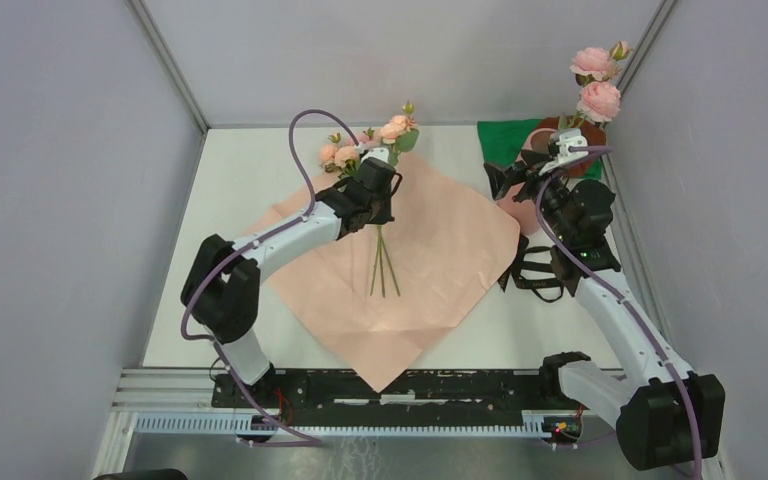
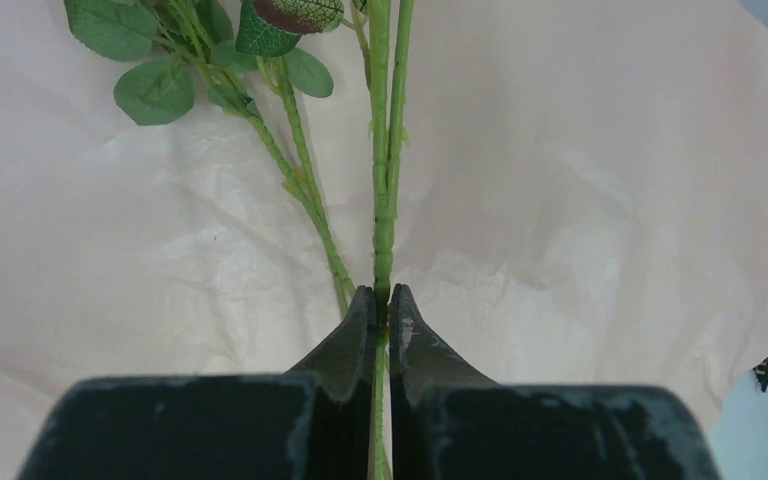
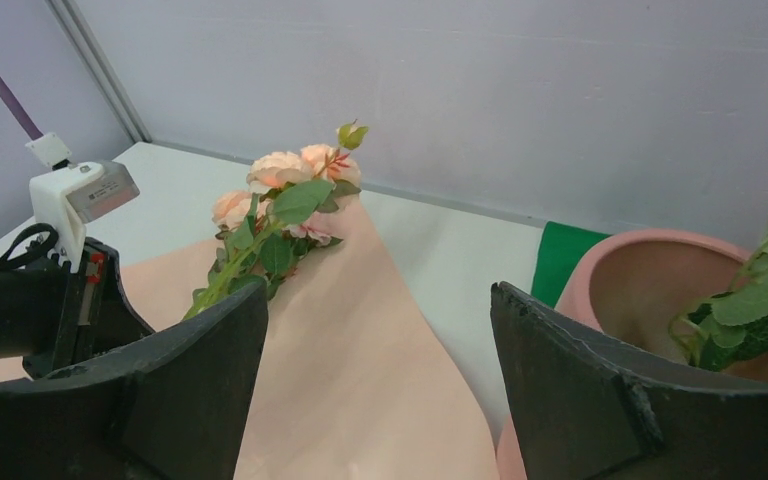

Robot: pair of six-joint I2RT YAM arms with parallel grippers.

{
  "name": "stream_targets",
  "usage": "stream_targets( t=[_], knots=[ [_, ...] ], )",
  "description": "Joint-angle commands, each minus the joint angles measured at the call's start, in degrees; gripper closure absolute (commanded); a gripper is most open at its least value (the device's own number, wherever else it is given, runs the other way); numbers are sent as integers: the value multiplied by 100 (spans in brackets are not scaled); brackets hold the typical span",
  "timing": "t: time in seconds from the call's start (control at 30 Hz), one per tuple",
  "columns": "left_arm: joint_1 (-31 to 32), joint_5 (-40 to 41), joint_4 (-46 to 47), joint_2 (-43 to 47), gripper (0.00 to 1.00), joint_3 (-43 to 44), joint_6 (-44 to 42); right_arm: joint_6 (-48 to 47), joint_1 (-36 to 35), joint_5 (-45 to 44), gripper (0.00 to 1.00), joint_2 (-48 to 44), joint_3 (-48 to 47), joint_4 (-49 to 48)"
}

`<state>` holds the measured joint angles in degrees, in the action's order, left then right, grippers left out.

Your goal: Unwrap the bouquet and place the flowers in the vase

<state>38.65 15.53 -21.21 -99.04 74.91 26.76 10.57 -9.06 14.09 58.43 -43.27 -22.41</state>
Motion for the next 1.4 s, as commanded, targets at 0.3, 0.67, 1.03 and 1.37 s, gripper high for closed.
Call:
stream_targets(
  t=[0.3, 0.67, 1.03, 1.37],
  knots=[
    [410, -63, 2920, 1640, 98, -1925, -699, 54, -1035, 123, 12, 953, -836, 9],
    [640, 91, 4732, 2781, 98, -3266, -946, 114, -1805, -302, 10, 1773, -1186, -63],
    [702, 235, 4820, 2853, 98, -3320, -974, 21, -2561, -455, 10, 2314, -1798, 17],
    [811, 232, 4811, 3154, 98, -3369, -979, 140, -2835, -419, 20, 2858, -2090, -71]
  ],
)
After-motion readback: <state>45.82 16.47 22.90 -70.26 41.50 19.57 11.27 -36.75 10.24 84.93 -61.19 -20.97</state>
